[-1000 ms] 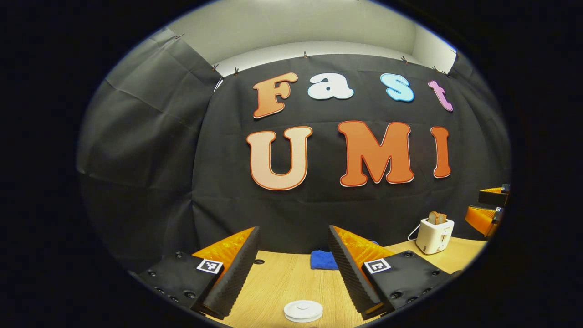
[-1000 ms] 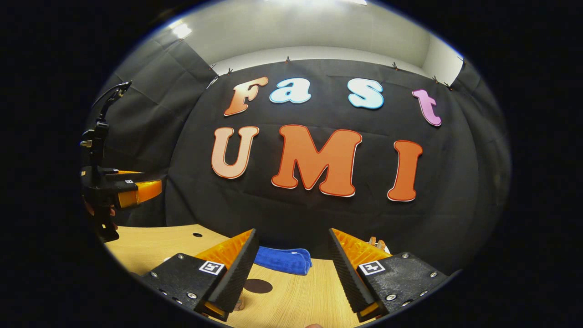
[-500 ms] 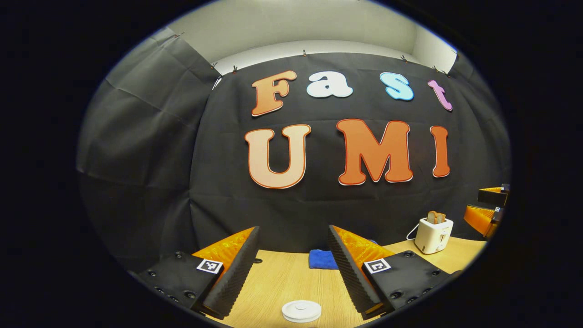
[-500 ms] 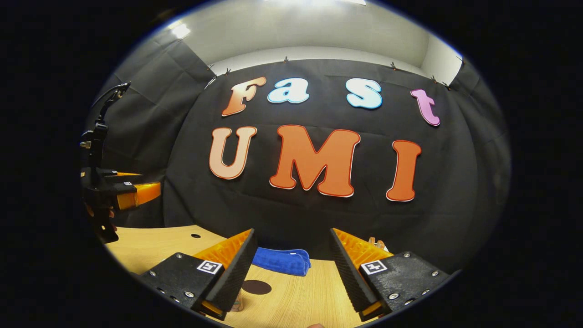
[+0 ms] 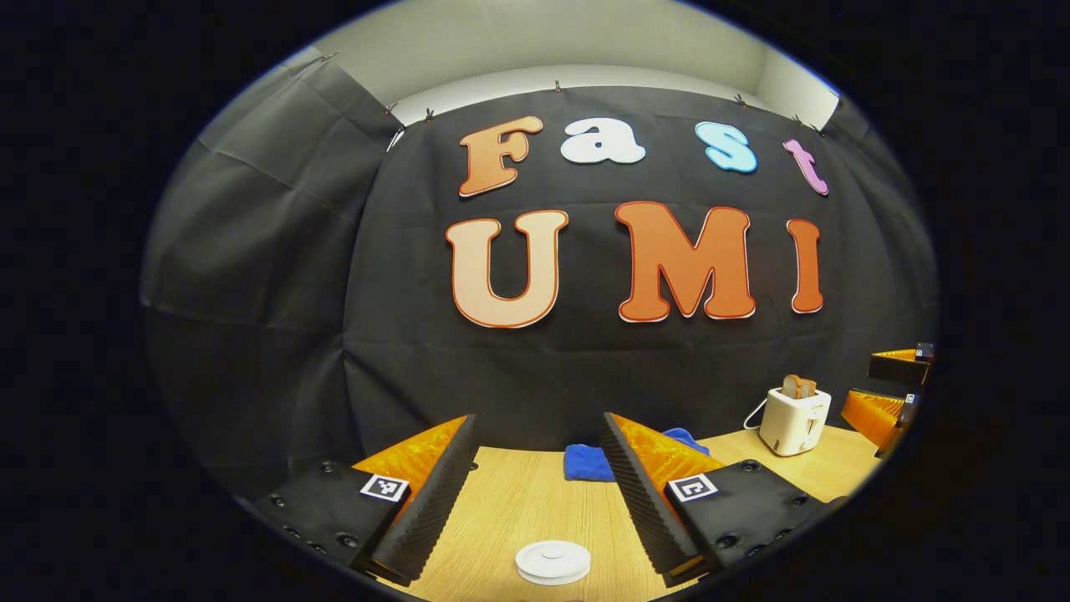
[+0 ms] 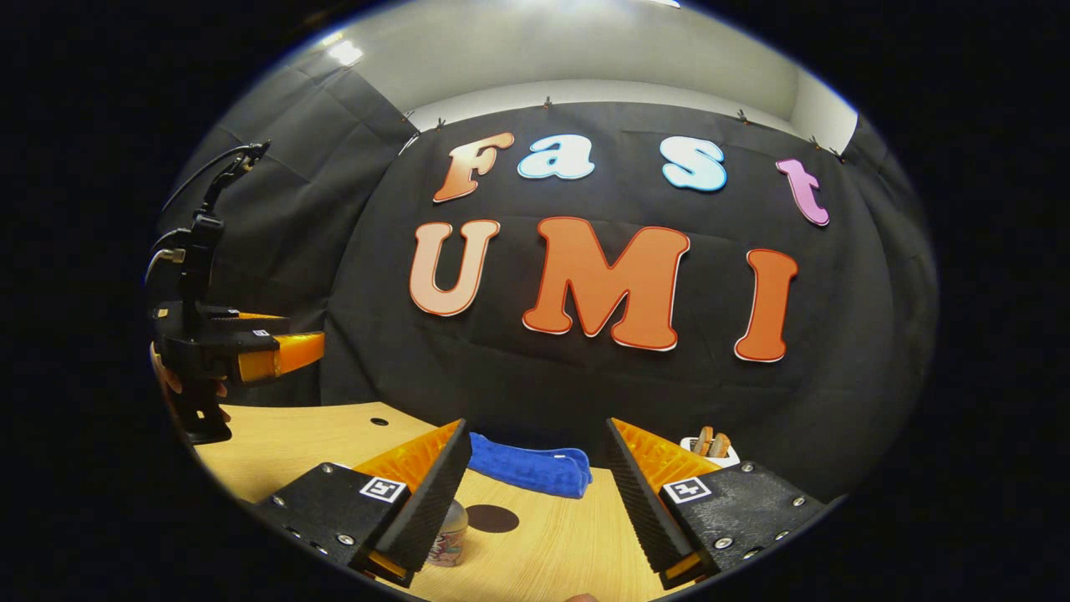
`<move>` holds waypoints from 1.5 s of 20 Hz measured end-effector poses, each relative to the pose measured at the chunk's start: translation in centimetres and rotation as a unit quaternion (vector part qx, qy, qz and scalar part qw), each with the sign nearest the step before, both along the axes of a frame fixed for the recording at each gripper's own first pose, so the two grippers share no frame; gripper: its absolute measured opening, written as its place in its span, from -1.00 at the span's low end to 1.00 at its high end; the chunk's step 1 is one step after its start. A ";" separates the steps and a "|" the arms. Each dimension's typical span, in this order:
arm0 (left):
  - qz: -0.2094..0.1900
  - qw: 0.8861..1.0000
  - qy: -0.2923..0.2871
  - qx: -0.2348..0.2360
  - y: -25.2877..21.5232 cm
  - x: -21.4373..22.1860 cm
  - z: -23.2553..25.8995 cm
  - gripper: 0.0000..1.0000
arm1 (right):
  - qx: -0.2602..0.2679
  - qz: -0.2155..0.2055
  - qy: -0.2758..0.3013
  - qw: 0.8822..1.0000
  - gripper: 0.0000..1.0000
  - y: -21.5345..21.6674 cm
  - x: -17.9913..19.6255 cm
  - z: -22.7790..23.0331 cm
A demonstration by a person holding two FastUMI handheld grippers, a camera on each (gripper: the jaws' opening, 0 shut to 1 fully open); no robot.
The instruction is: Open the teacup lid with one hand, grasp the water bottle and pour water into the teacup with the other hand; after pouring, place the water bottle on the coaster and then close the teacup lid.
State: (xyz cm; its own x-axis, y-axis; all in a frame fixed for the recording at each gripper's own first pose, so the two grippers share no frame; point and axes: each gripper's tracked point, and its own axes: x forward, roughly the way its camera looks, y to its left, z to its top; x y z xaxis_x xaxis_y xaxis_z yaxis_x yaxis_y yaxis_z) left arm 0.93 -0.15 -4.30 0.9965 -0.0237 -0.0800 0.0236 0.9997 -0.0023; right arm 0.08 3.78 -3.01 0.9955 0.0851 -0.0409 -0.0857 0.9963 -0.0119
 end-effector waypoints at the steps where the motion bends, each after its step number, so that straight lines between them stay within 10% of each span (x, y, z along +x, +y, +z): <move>1: -0.001 1.000 0.006 0.000 0.1 0.0 -0.6 1.00 | 0.001 0.003 0.004 1.000 0.92 0.3 0.0 -0.4; 30: -0.065 0.974 0.215 0.018 -1.7 1.0 -22.5 0.81 | 0.026 0.142 0.173 0.974 0.93 9.9 0.7 -16.7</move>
